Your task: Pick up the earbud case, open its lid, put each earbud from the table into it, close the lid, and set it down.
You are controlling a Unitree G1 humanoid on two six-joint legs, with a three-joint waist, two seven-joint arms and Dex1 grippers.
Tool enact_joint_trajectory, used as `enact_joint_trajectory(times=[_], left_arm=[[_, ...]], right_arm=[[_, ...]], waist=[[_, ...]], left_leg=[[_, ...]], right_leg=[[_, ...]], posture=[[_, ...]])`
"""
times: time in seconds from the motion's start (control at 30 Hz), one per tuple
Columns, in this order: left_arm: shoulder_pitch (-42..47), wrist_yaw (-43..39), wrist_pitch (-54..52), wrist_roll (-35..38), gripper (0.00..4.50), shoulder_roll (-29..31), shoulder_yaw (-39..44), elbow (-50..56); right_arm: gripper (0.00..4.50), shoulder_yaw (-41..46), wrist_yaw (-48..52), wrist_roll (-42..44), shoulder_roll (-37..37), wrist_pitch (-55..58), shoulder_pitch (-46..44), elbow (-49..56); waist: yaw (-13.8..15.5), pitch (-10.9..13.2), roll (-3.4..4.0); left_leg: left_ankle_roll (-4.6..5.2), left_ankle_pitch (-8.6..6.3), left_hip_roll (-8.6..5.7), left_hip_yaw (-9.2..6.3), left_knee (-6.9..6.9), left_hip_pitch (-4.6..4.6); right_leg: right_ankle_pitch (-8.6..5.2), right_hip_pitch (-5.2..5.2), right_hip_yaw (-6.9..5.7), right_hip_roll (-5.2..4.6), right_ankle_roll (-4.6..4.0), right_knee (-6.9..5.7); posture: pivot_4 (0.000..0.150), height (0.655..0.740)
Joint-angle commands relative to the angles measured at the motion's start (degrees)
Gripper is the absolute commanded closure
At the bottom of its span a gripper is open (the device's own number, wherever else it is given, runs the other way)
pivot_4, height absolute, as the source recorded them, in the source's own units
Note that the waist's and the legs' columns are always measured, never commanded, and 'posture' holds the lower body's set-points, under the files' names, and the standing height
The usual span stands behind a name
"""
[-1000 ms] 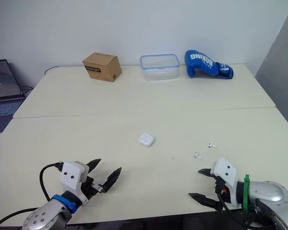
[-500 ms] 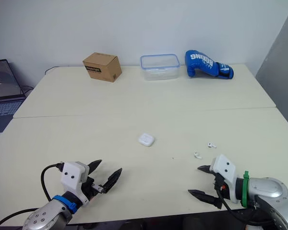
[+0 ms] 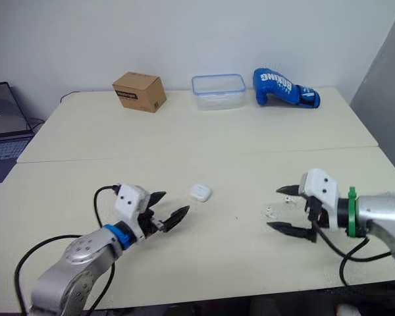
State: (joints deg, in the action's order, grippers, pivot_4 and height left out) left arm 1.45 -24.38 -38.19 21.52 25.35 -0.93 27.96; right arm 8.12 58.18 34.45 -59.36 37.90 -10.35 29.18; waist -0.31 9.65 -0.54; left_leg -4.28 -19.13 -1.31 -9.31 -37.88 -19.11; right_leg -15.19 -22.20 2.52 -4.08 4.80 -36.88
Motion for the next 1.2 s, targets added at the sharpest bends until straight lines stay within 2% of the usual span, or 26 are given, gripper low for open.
enact_joint_trajectory(times=[0.03,0.23,0.47,0.8,1.2], left_arm=[[2.4,-0.5,3.2,-3.2,0.00,-0.8,-3.5,-4.5],[6.3,-0.3,7.2,-7.6,0.00,-3.0,-7.6,-11.6],[9.8,1.7,6.7,-10.6,0.00,-6.6,-9.1,-15.9],[10.9,3.8,6.5,-13.6,0.00,-11.0,-10.3,-18.1],[11.0,5.2,5.7,-15.4,0.00,-13.7,-10.3,-19.1]], right_arm=[[0.04,-0.1,1.9,0.0,-0.9,-1.1,-2.7,-0.1],[0.04,-0.4,1.1,0.4,-0.4,0.1,-2.7,2.3],[0.04,0.9,0.5,0.9,-0.6,0.8,-0.8,4.0],[0.04,-0.6,-0.4,-4.1,-1.1,-1.0,-2.0,-0.9],[0.04,0.1,0.4,-4.4,-0.9,-1.3,-1.2,-0.9]], waist=[[0.0,0.0,0.00],[0.2,0.0,-0.01],[0.2,0.0,-0.01],[0.2,0.0,0.00],[0.2,0.0,0.01]], left_leg=[[0.00,0.00,0.00,-0.01,0.00,-0.05],[0.01,-0.01,-0.02,-0.02,-0.07,-0.18],[0.01,-0.01,-0.02,-0.01,-0.10,-0.16],[0.01,0.00,-0.04,-0.03,-0.12,-0.13],[-0.01,0.01,-0.04,-0.03,-0.12,-0.12]], right_leg=[[0.00,-0.03,-0.01,0.00,0.01,0.03],[0.00,-0.10,-0.01,-0.05,0.02,0.01],[0.01,-0.08,-0.01,-0.05,0.03,-0.03],[0.01,-0.05,-0.01,-0.05,0.05,-0.05],[0.01,-0.03,0.00,-0.05,0.05,-0.04]], posture=[[0.150,0.7400],[0.150,0.7400],[0.150,0.7400],[0.150,0.7400],[0.150,0.7400]])
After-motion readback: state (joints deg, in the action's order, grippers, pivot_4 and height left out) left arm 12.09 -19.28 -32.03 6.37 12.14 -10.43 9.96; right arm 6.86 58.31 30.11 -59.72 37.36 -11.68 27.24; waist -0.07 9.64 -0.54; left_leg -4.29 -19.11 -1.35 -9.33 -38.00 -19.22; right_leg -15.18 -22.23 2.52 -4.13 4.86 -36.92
